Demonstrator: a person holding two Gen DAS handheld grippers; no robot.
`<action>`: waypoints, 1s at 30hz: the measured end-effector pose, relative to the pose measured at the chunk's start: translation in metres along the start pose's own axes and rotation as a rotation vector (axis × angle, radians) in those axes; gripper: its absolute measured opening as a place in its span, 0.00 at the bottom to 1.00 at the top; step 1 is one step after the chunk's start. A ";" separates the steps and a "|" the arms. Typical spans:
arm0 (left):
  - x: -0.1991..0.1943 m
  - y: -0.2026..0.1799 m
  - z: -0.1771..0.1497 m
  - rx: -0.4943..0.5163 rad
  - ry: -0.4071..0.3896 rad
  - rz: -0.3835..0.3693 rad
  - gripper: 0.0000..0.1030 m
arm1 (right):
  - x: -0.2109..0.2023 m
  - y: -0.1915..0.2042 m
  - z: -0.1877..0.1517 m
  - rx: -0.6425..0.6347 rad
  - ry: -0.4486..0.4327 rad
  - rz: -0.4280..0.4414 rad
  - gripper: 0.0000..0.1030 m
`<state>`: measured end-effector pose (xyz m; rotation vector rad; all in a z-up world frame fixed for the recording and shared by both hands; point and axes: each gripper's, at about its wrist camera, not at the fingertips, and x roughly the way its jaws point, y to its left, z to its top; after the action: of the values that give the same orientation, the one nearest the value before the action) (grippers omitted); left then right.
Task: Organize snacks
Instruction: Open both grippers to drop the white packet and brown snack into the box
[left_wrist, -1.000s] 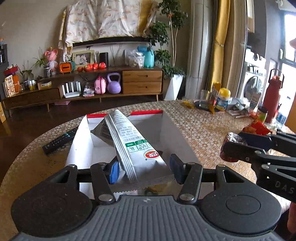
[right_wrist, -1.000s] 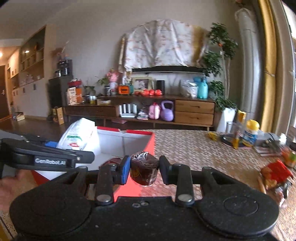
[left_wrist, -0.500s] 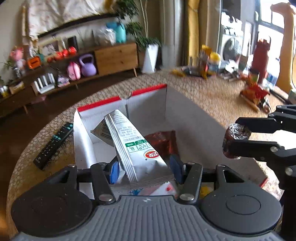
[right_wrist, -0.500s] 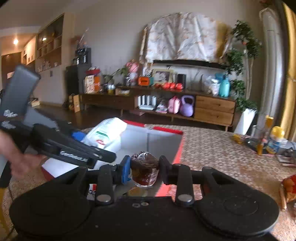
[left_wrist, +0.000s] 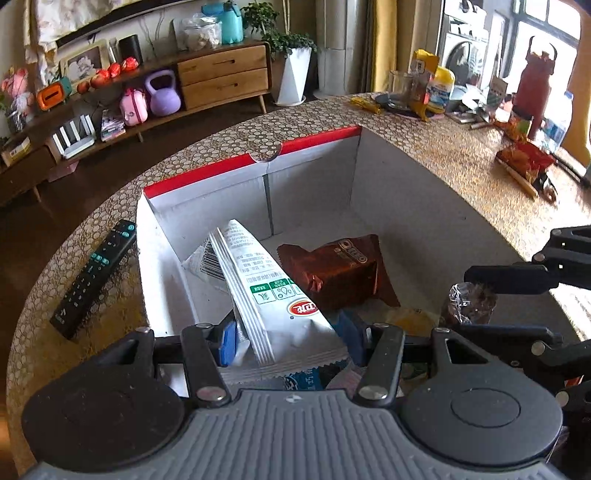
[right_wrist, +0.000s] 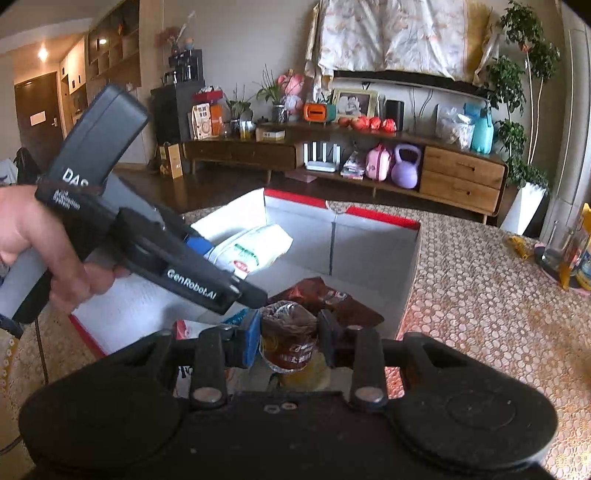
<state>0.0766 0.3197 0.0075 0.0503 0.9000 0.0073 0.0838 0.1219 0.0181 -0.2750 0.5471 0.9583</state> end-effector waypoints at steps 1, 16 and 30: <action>0.000 0.000 0.001 0.004 0.002 0.003 0.53 | 0.000 0.002 -0.001 0.000 0.003 -0.003 0.32; 0.000 -0.007 0.001 0.031 0.016 0.052 0.60 | -0.011 0.013 -0.003 -0.067 -0.016 -0.028 0.61; -0.027 -0.025 -0.004 0.010 -0.086 0.082 0.74 | -0.046 0.001 -0.006 -0.015 -0.097 -0.034 0.68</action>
<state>0.0565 0.2945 0.0252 0.0961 0.8119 0.0764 0.0602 0.0881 0.0384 -0.2490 0.4456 0.9376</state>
